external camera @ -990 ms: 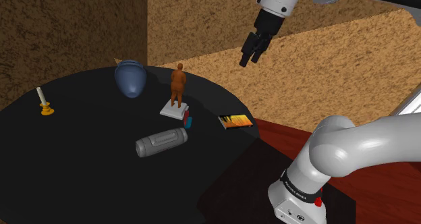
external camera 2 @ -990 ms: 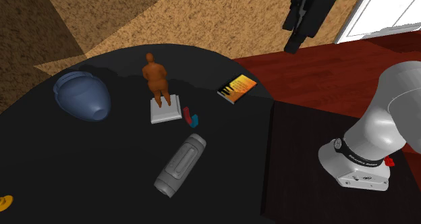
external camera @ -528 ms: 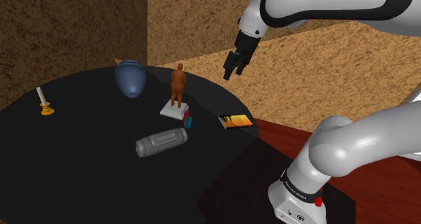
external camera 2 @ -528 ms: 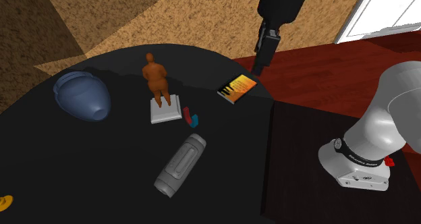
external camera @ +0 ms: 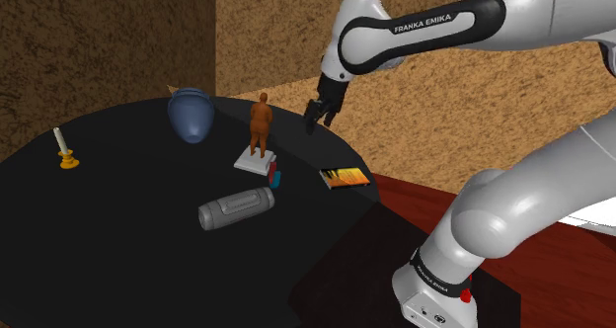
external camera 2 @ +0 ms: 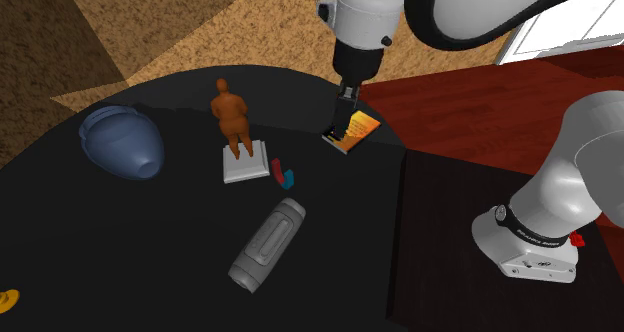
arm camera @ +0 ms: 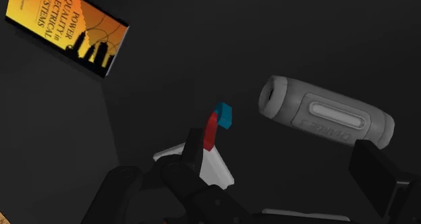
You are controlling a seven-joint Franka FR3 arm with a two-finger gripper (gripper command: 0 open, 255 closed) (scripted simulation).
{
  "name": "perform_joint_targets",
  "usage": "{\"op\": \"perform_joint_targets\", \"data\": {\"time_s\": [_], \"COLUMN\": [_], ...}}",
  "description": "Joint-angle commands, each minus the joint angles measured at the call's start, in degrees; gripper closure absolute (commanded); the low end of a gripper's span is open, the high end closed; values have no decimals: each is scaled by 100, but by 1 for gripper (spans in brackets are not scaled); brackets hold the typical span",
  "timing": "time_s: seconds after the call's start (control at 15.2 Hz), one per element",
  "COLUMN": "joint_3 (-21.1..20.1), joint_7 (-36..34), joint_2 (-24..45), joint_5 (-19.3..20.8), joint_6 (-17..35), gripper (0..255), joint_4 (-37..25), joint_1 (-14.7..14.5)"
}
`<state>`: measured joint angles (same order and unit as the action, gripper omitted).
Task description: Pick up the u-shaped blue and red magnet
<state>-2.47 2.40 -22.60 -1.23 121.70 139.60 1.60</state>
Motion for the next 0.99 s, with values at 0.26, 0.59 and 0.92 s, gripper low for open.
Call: {"op": "perform_joint_targets", "data": {"time_s": [0.26, 0.59, 0.92], "joint_3": [1, 25, 71], "joint_7": [-19, -44, -74], "joint_2": [1265, 2385, 3521], "joint_5": [86, 182, 277], "joint_6": [951, 1563, 2017], "gripper": [0, 0, 0], "joint_4": [-184, -580, -1149], "joint_1": [60, 104, 126]}}
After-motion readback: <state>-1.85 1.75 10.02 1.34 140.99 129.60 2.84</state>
